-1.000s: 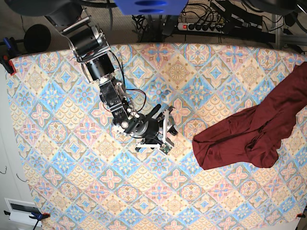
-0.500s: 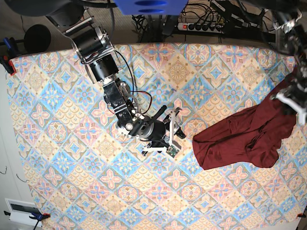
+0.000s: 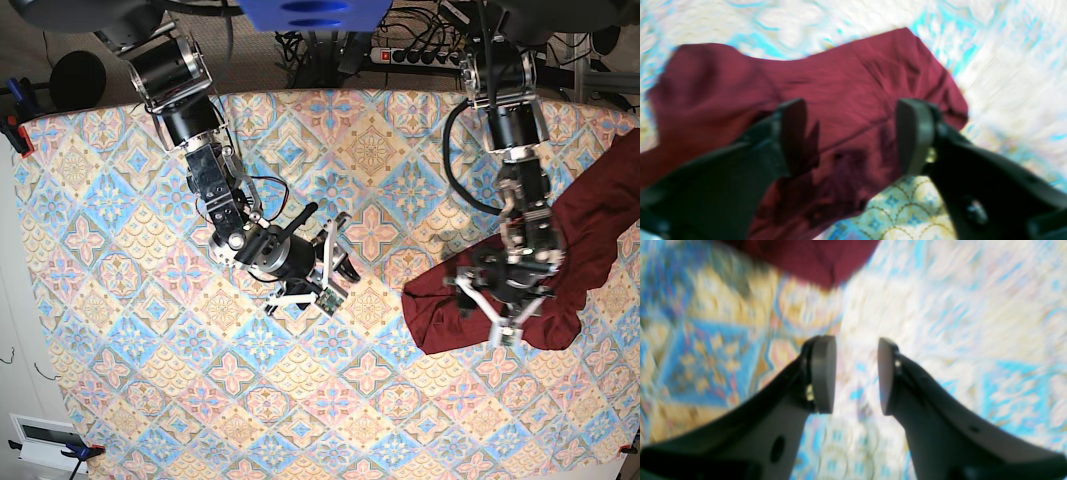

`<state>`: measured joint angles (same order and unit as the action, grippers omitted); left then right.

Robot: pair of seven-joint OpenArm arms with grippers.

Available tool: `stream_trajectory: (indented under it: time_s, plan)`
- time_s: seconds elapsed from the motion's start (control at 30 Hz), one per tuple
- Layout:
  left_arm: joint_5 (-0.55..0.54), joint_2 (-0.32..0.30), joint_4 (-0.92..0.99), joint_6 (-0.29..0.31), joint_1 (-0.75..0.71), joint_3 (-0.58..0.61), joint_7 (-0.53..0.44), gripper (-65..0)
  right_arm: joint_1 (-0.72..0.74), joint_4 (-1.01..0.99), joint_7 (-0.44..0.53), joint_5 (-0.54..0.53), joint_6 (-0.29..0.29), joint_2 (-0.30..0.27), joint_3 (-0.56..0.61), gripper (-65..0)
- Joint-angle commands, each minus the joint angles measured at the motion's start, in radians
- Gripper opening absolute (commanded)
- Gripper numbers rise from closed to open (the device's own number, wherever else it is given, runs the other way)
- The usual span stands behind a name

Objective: Layout the t-shirt on the table in an organized manner, then fold the t-shirt properly
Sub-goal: 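Grasp the shirt edge with the left gripper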

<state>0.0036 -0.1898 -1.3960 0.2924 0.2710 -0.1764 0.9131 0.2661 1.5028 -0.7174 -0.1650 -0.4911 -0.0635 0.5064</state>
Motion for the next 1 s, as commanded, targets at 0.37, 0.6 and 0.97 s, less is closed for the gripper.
stream_trajectory:
  time_s: [0.37, 0.6, 0.97]
  plan:
    - [0.074, 0.036, 0.258, -0.003, 0.136, 0.082, -0.176, -19.7, -0.029, 0.057, 0.017, -0.015, 0.001, -0.046, -0.044, -44.6]
    - [0.078, 0.043, 0.323, -0.005, 0.169, 0.081, -0.211, -23.1, -0.027, 0.057, 0.017, -0.015, 0.001, -0.049, -0.044, -44.6]
    - [0.074, 0.048, 0.401, -0.114, 0.193, 0.008, -0.219, -65.0, -0.029, 0.057, 0.017, -0.015, 0.001, -0.063, -0.044, -44.6]
